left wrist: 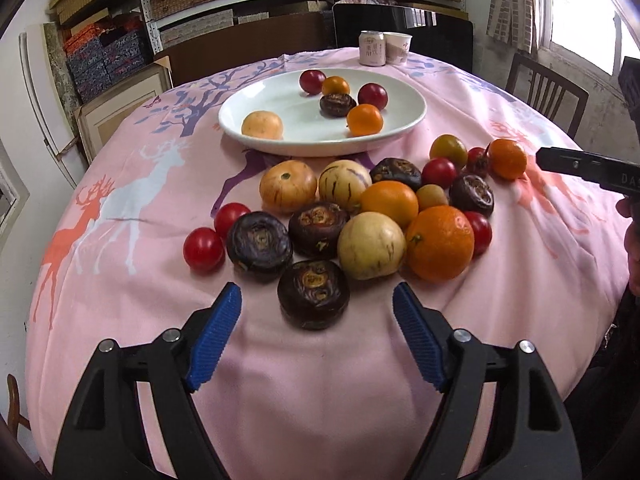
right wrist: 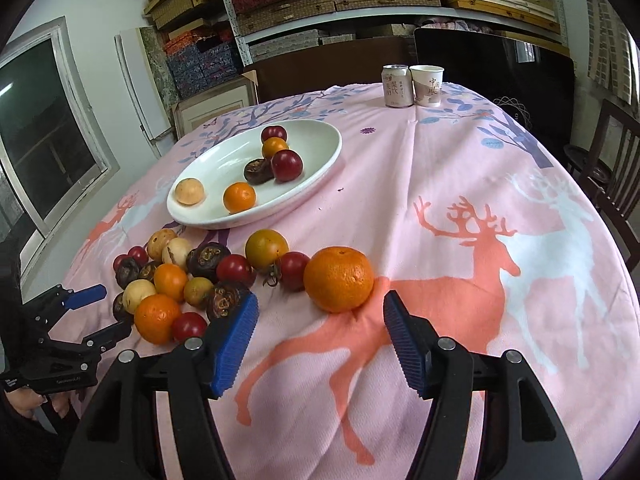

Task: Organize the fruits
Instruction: 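Grasp another dark mangosteen with the left tool while the right tool grasps a large mandarin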

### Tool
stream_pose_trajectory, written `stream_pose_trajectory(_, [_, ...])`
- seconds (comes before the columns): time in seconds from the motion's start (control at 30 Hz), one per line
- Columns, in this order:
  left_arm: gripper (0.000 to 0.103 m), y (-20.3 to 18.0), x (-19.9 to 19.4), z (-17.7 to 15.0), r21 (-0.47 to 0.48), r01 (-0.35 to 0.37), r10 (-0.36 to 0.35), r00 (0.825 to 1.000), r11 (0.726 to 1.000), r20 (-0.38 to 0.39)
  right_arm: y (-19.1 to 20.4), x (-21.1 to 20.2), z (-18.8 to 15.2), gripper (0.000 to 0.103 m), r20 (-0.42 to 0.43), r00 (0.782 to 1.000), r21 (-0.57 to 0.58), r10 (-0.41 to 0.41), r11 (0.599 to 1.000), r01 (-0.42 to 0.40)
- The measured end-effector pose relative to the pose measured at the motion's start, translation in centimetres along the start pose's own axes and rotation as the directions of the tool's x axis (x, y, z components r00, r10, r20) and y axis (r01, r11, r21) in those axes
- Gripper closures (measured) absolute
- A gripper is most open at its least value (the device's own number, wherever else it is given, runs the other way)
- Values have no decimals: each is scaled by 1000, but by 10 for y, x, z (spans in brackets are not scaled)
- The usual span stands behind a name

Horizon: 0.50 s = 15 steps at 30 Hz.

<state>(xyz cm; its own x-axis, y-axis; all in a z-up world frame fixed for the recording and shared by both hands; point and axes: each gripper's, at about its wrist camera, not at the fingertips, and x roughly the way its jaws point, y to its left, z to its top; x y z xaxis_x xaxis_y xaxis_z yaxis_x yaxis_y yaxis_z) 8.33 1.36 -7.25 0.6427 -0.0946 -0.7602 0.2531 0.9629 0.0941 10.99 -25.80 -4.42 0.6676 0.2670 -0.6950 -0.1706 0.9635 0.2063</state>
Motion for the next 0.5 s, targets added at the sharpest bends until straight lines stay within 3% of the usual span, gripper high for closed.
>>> stream_pose_trajectory(0.07, [29, 3, 1, -2, -16, -7, 7, 1000, 1000, -1, -2, -5, -4, 37, 4, 1000, 9, -1, 1000, 1])
stream_pose_trajectory(0.13, [53, 6, 7, -1, -24, -11, 10, 1000, 1000, -17, -3, -9, -6, 37, 12, 1000, 14, -5, 1000, 5])
stream_pose_trajectory(0.2, [62, 9, 12, -2, -33, 17, -18, 999, 999, -27, -4, -11, -8, 37, 13, 1000, 17, -10, 1000, 10])
stream_pose_trajectory(0.5, [63, 8, 18, 1, -44, 33, -33, 999, 999, -11, -6, -5, -11, 37, -10, 1000, 17, -17, 1000, 17])
